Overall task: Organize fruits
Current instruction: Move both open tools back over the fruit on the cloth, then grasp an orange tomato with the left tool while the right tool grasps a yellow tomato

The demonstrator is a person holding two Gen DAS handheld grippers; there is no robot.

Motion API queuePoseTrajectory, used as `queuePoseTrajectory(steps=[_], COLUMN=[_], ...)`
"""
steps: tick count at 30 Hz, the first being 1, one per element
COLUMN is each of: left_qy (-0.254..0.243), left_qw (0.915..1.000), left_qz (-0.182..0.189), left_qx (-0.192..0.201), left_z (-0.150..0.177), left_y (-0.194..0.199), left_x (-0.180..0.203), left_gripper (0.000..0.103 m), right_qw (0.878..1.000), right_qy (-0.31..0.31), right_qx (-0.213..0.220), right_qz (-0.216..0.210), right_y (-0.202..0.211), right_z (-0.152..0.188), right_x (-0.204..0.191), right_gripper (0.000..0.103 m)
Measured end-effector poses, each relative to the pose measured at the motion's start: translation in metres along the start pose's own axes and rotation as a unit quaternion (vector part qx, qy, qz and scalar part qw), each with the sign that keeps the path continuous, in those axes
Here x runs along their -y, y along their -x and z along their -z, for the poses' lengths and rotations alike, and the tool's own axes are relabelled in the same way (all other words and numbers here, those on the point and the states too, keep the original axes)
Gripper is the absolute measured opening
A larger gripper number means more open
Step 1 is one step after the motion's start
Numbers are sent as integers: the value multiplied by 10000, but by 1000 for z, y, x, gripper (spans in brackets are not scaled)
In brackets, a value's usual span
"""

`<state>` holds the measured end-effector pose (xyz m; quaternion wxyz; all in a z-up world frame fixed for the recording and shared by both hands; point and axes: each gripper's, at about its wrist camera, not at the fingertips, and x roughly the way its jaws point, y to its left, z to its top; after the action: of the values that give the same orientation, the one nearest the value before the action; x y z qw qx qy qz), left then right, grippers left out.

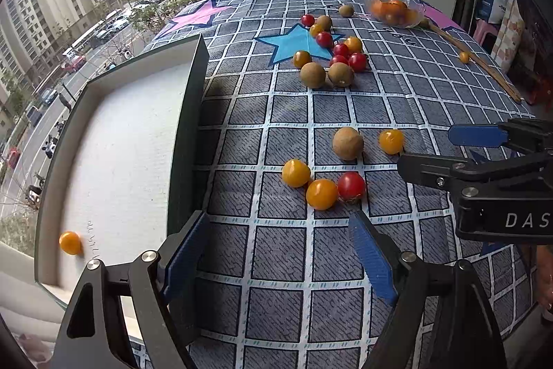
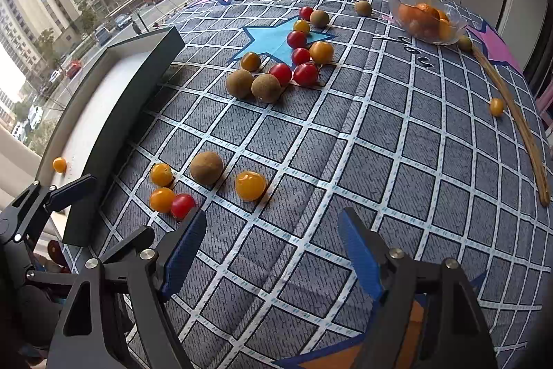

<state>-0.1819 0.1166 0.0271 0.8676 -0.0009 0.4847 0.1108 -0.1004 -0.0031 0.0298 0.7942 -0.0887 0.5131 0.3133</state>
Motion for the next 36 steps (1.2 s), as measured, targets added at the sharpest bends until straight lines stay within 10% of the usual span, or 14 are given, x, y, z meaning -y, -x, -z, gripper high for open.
queuePoseTrajectory(steps=[2, 16, 22, 36], left_qy=[21, -3, -60, 163], left_qw=[10000, 9999, 9991, 9975], left_qz=[-13, 117, 413, 684], left_qx=[-71, -90, -104, -82], left_z=[0, -11, -13, -2], left_y=[-5, -18, -18, 0], left_x=[0, 13, 21, 3], left_gripper=[66, 54, 21, 21], right_qw=[10000, 9985, 9987, 9994], right_qy=[52, 469, 431, -174], right_qx=[-11, 14, 28, -29], right_qz=[3, 288, 288, -289], right_y=[-3, -20, -21, -2], right_z=[-1, -13, -16, 2], right_x=[-2, -16, -14, 4], right_gripper=[80, 49, 23, 22])
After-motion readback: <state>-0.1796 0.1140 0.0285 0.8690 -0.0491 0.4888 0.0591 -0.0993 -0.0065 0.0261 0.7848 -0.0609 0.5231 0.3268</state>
